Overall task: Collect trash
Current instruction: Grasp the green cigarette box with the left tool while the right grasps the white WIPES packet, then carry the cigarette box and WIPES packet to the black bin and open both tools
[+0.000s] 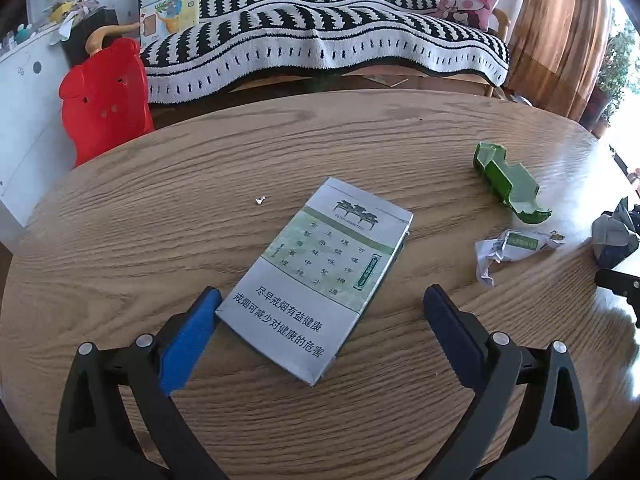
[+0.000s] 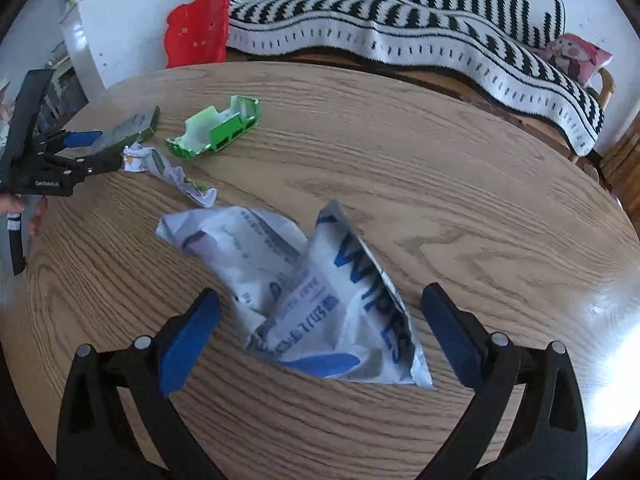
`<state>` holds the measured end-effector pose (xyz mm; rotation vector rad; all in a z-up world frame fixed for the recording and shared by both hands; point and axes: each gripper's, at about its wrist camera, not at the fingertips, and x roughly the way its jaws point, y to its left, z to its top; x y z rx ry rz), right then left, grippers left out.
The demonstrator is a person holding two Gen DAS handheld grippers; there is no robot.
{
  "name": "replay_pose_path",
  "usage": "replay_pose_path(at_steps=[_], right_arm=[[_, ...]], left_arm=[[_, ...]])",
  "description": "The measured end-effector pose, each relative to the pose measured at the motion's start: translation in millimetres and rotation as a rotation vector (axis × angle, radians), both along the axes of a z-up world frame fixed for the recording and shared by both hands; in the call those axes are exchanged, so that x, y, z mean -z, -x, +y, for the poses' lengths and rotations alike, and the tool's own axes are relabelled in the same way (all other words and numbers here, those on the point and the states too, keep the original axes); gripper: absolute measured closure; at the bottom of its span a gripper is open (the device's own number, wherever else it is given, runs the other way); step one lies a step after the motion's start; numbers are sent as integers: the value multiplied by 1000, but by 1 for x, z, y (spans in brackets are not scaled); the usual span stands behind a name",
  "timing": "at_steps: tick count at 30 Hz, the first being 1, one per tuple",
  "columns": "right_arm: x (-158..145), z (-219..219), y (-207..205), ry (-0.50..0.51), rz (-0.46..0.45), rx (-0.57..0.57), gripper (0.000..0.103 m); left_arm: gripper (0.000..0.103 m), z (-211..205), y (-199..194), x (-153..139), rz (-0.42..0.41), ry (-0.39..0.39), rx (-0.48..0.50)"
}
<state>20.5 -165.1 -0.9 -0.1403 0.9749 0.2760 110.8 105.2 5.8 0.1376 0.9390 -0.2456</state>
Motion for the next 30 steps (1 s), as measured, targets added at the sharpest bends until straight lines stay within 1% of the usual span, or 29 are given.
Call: replay_pose_path(at_steps=[1, 3, 4, 7, 9, 12, 18, 23, 26, 28, 30], right_arm=[[-3, 0, -4, -9, -10, 11, 43], [-9, -5, -4, -57, 8, 33, 44], [-11, -6, -2, -73, 7, 36, 45], [-22, -5, 3, -47, -34, 41, 46], [-30, -7, 6, -72, -50, 57, 46], [-36, -9, 9, -89, -52, 65, 46], [-41, -5, 15, -74, -61, 63, 46], [-52, -9, 23, -94, -96, 88, 46], [-60, -13, 32, -106, -112, 102, 46], [-73, -21, 45, -131, -139, 123, 46], [-93, -34, 66, -180, -184, 156, 46]], left_arm=[[42, 1, 2, -5, -33, 31, 10], [43, 7, 4, -7, -21, 135, 8], [43, 7, 3, -8, -13, 135, -3], [44, 6, 7, -14, -40, 124, -14], [44, 5, 10, -22, -60, 135, -17], [44, 3, 17, -31, -86, 124, -15], [44, -4, 32, -41, -105, 106, -10], [44, -4, 44, -59, -133, 132, -18], [44, -16, 58, -75, -153, 167, 9], [44, -31, 73, -88, -177, 184, 42], [44, -56, 94, -106, -217, 208, 99]])
